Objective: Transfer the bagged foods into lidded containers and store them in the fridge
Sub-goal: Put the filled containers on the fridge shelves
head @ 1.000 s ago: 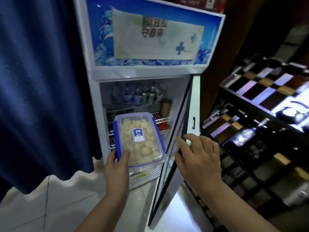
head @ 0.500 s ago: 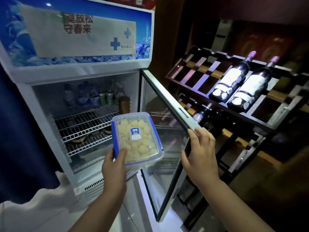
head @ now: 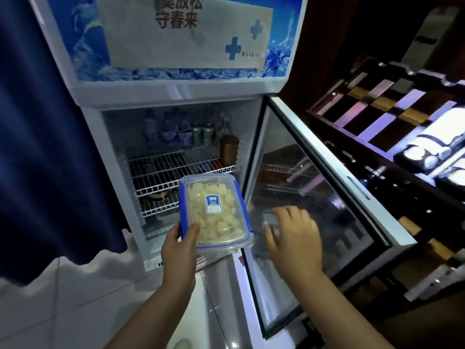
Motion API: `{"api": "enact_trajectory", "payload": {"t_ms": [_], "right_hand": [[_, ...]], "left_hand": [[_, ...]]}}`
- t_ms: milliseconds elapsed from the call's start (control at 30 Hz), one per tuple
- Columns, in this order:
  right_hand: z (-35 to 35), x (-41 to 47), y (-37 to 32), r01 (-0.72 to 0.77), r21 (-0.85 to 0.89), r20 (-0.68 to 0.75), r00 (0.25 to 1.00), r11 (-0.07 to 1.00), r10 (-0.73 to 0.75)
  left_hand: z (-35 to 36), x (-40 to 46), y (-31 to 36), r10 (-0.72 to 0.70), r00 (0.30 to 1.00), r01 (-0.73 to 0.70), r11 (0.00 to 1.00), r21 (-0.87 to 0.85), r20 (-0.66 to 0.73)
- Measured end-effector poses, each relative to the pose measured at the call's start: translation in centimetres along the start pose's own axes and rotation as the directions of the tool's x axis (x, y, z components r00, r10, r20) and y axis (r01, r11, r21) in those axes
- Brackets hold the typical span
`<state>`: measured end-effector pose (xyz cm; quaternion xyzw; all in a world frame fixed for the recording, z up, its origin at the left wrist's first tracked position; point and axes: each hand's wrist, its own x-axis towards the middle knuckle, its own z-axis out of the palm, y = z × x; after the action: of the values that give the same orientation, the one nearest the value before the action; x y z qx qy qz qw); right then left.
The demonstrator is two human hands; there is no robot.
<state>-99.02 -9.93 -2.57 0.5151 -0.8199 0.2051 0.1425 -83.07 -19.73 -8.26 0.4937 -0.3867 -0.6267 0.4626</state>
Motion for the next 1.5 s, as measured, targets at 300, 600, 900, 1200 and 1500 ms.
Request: {"api": "enact_trajectory", "payload": {"t_ms": [300, 600, 900, 1200, 1500], "right_hand": [[14.0, 8.7, -9.2, -0.804, 0.48, 0.786, 0.572, 0.352, 0.235], [23.5, 13.9, -14.7, -0.905, 0.425, 0.884, 0.42, 0.024, 0.205], [28.9, 17.7, -16.6, -0.896, 0.437, 0.871, 0.443, 0.077, 0.213], [29.1, 19.3, -16.5, -0.001, 0.501, 0.408, 0.882, 0.866, -0.235], [34.1, 24.4, -16.8, 0.282, 0.42, 0.452, 0.759, 0.862, -0.469]], "left_hand": [[-3.2, 12.2, 1.0, -0.012, 0.993, 0.013, 1.0, 0.012, -0.119], [-6.8, 22.4, 0.1, -0.033, 0.997, 0.05, 0.97, 0.238, -0.073], [-8.3, 27.3, -1.3, 0.328, 0.75, -0.573, -0.112, 0.812, 0.574], [-6.4, 32.2, 0.6, 0.306, 0.703, -0.542, -0.353, 0.762, 0.642], [-5.7, 38.7, 0.7, 0.298, 0.769, -0.491, -0.292, 0.821, 0.566]]}}
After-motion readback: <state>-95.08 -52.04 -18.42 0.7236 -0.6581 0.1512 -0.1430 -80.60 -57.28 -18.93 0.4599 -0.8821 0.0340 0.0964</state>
